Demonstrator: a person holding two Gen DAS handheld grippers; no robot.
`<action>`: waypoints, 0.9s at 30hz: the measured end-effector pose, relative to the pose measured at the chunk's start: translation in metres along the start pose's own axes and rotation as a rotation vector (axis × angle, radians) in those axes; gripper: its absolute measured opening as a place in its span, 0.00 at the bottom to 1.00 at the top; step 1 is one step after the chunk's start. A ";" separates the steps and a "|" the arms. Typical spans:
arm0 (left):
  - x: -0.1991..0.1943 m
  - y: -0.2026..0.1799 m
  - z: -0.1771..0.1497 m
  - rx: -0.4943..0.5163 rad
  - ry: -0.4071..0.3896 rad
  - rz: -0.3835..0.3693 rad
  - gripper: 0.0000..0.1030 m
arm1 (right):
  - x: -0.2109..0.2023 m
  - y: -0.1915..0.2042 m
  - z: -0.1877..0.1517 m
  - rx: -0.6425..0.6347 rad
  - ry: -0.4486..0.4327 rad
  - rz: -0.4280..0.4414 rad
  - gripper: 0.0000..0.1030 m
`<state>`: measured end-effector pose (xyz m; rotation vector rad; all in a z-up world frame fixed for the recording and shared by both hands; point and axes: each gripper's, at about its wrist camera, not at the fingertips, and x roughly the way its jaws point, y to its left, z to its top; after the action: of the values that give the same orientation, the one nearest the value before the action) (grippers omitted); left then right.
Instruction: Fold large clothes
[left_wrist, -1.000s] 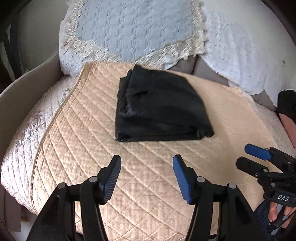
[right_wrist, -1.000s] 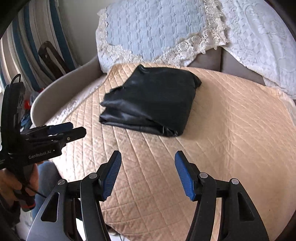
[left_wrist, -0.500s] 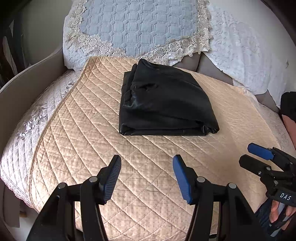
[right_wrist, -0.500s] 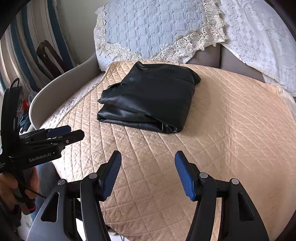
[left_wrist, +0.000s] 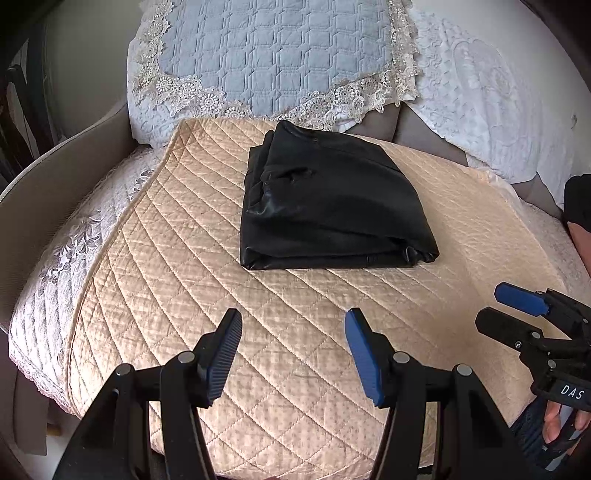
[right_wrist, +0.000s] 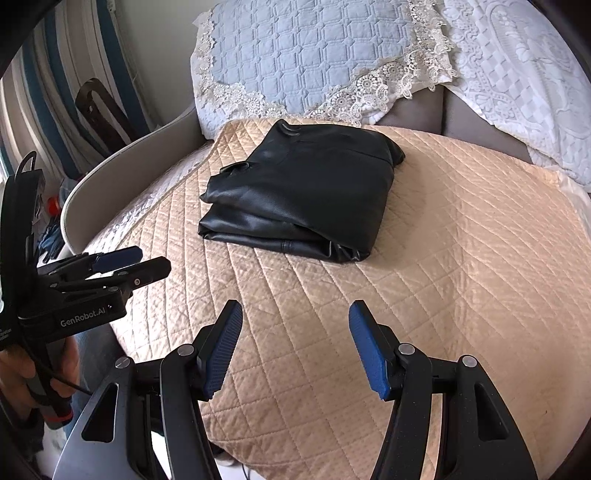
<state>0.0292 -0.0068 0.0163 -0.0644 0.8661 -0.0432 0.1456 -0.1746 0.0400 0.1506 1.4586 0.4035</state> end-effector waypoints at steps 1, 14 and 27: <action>0.000 0.000 0.000 -0.001 0.002 -0.002 0.58 | 0.000 0.000 0.000 -0.001 0.000 0.000 0.59; 0.000 0.001 -0.001 -0.009 0.009 0.006 0.58 | 0.001 0.003 0.000 0.003 0.003 0.005 0.59; 0.000 0.001 -0.002 -0.009 0.009 0.014 0.58 | 0.002 0.004 0.000 -0.002 0.002 0.009 0.59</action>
<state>0.0280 -0.0062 0.0148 -0.0669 0.8757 -0.0270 0.1449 -0.1700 0.0401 0.1553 1.4599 0.4118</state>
